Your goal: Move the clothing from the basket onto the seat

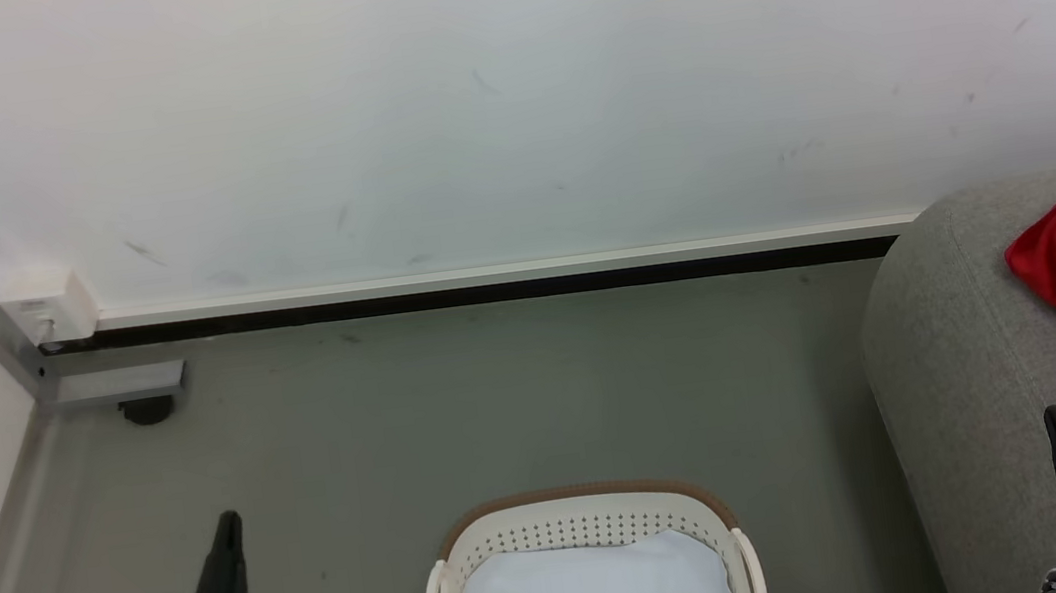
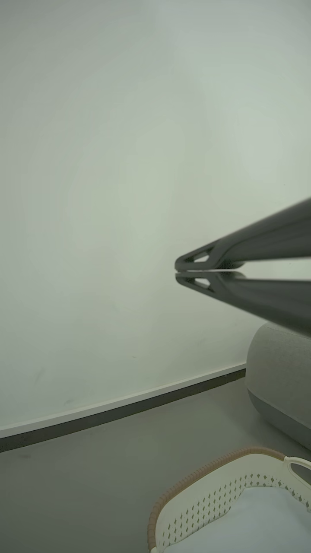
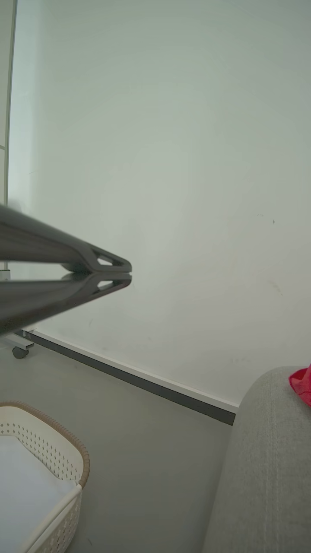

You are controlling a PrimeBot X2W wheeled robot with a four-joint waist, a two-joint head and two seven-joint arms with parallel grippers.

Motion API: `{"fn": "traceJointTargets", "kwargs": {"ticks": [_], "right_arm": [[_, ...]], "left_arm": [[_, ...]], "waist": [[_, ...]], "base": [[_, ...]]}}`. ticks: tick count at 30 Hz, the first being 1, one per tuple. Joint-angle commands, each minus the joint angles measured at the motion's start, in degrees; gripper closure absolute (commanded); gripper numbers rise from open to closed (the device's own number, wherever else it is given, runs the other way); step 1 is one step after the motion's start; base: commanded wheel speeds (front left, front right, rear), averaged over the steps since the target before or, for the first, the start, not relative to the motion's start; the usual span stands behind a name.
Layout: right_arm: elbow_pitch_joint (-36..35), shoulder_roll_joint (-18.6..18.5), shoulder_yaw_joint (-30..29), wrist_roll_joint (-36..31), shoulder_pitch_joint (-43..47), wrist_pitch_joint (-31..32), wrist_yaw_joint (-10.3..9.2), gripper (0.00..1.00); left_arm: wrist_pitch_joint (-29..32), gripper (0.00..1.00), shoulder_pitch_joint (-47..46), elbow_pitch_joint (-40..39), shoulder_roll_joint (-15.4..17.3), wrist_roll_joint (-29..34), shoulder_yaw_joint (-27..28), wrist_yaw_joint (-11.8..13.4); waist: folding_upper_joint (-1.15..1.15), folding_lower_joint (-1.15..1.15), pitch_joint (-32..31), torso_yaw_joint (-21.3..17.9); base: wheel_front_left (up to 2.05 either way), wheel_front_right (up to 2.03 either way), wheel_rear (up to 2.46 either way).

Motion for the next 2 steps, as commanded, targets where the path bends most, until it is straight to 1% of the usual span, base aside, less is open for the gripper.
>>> {"fn": "traceJointTargets", "kwargs": {"ticks": [1,2], "right_arm": [[-0.2,0.0,-0.2,-0.2,-0.7,0.2,-0.12,1.00],[-0.2,0.0,-0.2,-0.2,-0.7,0.2,-0.12,1.00]], "left_arm": [[0.2,1.00,-0.5,-0.2,0.4,-0.7,0.1,-0.3],[0.2,1.00,-0.5,-0.2,0.4,-0.7,0.1,-0.3]], "waist": [[0.00,0.00,0.0,0.0],[0.00,0.00,0.0,0.0]], "base": [[0.00,0.00,0.00],[0.00,0.00,0.00]]}}
